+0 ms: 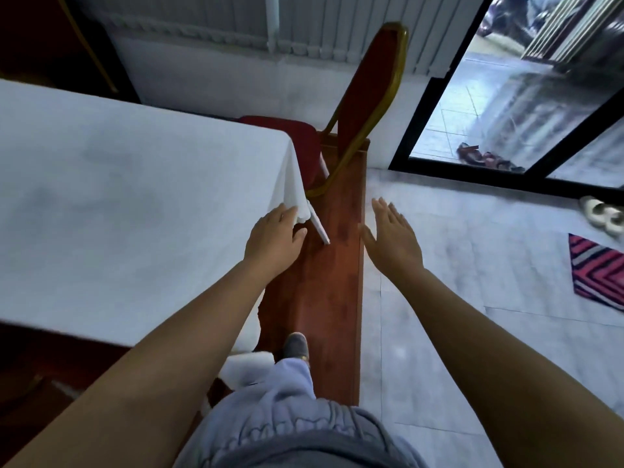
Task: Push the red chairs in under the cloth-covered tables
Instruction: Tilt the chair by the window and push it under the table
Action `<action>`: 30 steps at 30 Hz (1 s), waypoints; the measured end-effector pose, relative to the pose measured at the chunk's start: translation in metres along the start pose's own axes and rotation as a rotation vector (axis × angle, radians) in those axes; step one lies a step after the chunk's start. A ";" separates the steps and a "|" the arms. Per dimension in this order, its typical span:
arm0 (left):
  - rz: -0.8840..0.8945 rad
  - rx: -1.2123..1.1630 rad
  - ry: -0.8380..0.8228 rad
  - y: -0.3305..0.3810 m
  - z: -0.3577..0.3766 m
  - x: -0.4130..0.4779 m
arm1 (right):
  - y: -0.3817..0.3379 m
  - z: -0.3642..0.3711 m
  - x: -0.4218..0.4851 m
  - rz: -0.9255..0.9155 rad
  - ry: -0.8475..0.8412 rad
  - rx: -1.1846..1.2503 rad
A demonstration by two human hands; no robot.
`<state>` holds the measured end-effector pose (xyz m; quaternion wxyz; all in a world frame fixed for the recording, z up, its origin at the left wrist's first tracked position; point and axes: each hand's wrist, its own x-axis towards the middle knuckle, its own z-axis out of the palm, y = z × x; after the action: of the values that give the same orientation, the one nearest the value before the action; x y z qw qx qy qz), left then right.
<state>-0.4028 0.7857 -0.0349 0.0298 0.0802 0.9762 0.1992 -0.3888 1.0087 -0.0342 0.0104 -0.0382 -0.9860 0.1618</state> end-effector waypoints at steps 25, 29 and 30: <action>0.022 -0.130 -0.087 0.100 0.031 0.363 | 0.078 -0.050 0.419 -0.034 0.144 0.007; 0.030 -0.150 -0.134 0.123 0.044 0.409 | 0.095 -0.057 0.476 -0.077 0.139 0.007; 0.030 -0.161 -0.141 0.128 0.047 0.419 | 0.098 -0.059 0.489 -0.092 0.138 0.010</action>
<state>-0.7929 0.9901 -0.0385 0.1017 0.1061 0.9512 0.2712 -0.8671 1.1588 -0.0061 0.0860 -0.0038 -0.9829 0.1629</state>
